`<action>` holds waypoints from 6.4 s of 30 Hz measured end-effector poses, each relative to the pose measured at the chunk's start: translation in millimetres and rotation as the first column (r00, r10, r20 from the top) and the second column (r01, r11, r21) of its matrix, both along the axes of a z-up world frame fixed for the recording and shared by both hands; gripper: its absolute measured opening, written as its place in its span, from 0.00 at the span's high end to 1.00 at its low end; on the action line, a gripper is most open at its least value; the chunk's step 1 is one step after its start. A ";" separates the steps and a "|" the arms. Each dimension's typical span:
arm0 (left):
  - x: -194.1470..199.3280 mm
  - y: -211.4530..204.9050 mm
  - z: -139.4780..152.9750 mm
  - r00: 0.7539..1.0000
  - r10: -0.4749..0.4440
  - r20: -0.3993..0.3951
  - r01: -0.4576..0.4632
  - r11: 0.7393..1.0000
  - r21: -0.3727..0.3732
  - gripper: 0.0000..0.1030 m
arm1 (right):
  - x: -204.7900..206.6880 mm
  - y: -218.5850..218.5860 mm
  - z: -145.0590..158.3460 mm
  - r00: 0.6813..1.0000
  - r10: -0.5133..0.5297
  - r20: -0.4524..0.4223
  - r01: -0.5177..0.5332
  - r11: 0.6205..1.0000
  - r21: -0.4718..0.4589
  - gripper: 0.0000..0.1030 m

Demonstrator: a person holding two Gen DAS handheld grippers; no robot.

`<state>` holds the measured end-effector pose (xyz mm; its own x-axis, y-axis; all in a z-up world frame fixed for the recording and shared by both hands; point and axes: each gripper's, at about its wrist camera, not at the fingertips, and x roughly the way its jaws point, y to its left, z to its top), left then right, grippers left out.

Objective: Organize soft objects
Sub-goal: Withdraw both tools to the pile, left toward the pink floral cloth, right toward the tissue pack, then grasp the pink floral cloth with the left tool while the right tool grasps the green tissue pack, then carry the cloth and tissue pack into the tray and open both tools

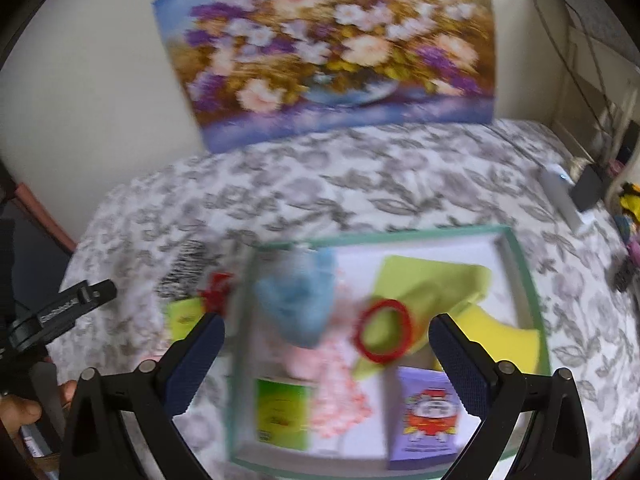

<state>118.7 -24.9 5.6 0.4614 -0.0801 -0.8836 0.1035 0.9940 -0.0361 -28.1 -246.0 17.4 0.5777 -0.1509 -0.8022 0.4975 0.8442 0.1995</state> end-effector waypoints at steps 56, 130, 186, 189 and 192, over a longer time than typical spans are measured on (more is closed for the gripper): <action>6.3 16.2 -100.3 0.931 -0.030 -0.364 -0.051 0.976 -0.210 0.88 | 71.9 93.5 -67.6 0.950 0.280 -0.140 -0.267 0.958 0.099 0.11; -4.0 25.9 8.0 1.000 0.003 0.003 -0.003 0.989 -0.148 0.88 | 53.4 93.7 -24.4 0.972 0.228 -0.051 -0.225 0.972 0.062 0.51; -110.6 -175.0 -44.3 0.832 -0.534 -0.153 0.523 0.846 -0.106 0.62 | -50.7 -70.4 -42.8 0.978 -0.153 -0.141 0.173 0.975 0.139 0.50; -112.7 -170.9 -36.5 0.832 -0.534 -0.149 0.522 0.846 -0.113 0.57 | -51.1 -68.9 -38.4 0.979 -0.152 -0.135 0.170 0.976 0.133 0.49; -113.6 -166.9 -29.3 0.832 -0.536 -0.142 0.522 0.844 -0.122 0.54 | -52.5 -67.9 -34.2 0.980 -0.153 -0.129 0.169 0.977 0.128 0.48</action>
